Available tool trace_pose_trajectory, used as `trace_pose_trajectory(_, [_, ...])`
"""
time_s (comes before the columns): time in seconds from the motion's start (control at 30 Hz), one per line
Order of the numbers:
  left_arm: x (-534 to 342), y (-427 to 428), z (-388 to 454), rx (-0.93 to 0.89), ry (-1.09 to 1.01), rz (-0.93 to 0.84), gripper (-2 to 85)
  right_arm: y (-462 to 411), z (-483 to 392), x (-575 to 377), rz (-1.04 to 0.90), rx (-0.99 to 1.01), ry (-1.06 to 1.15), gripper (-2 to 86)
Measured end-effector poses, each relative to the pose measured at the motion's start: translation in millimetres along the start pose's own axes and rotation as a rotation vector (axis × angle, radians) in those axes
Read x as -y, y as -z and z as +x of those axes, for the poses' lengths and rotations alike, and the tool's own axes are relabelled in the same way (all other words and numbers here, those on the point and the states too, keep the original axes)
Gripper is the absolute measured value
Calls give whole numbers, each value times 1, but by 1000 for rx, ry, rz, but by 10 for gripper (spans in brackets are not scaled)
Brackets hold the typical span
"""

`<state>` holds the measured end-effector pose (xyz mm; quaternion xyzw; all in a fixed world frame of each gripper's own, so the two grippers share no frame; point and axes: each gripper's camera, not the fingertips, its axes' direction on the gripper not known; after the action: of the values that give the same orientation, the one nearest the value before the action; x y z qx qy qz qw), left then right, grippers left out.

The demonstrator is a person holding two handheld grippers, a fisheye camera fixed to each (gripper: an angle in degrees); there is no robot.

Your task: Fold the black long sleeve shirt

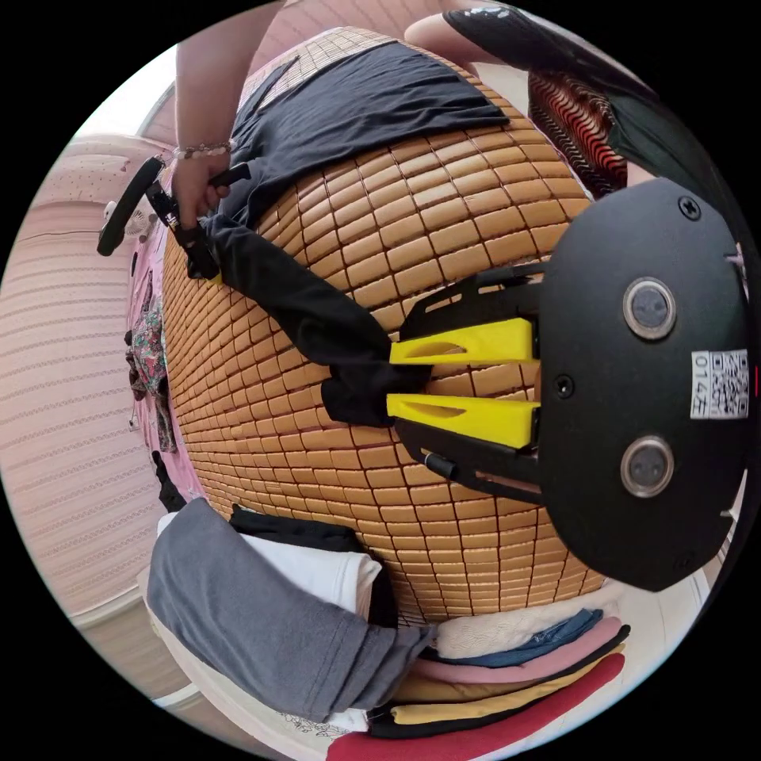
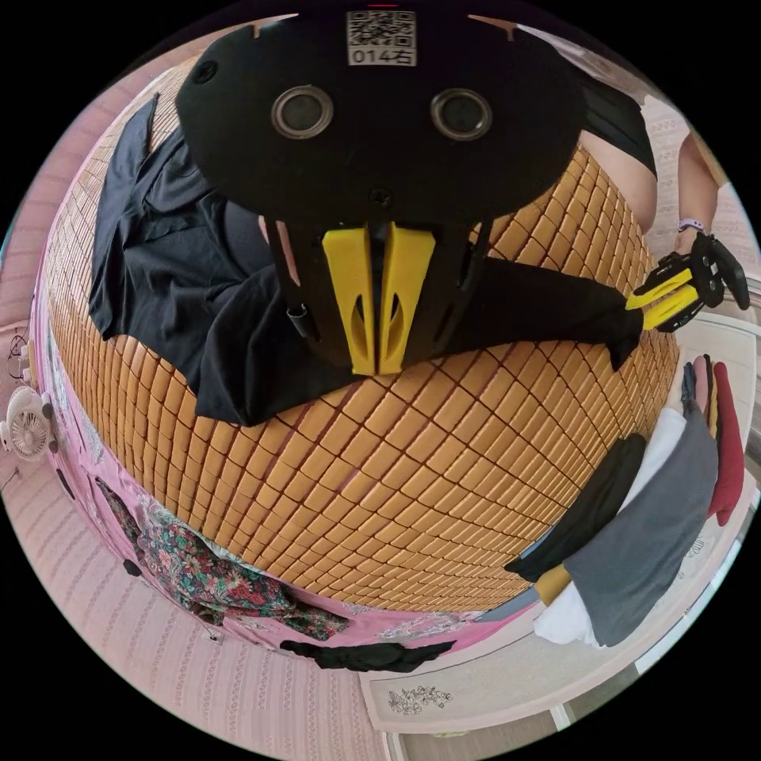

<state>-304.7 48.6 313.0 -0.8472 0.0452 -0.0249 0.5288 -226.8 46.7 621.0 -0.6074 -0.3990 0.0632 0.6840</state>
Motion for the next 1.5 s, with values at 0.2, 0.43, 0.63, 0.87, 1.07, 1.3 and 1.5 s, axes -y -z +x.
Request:
trace_pose_trajectory(0.2, [-4,59,-14,-208,-21,34,13,41,23,-20,145,154,50,5])
trace_pose_trajectory(0.43, [-16,108,-71,-41,141,153,20,63,52,-16,305,303,-90,3])
trace_pose_trajectory(0.63, [-33,81,-80,-110,194,83,57,38,51,-10,236,264,-139,3])
trace_pose_trajectory(0.87, [-27,12,-83,11,318,-104,28,68,50,-24,330,278,-77,3])
trace_pose_trajectory(1.07, [-23,17,-87,-64,237,-116,13,79,55,-19,348,293,-43,3])
trace_pose_trajectory(1.3, [-19,59,-134,64,350,52,16,43,56,13,264,300,-240,17])
trace_pose_trajectory(1.5, [-25,34,-145,-28,414,6,49,48,39,27,255,292,-199,37])
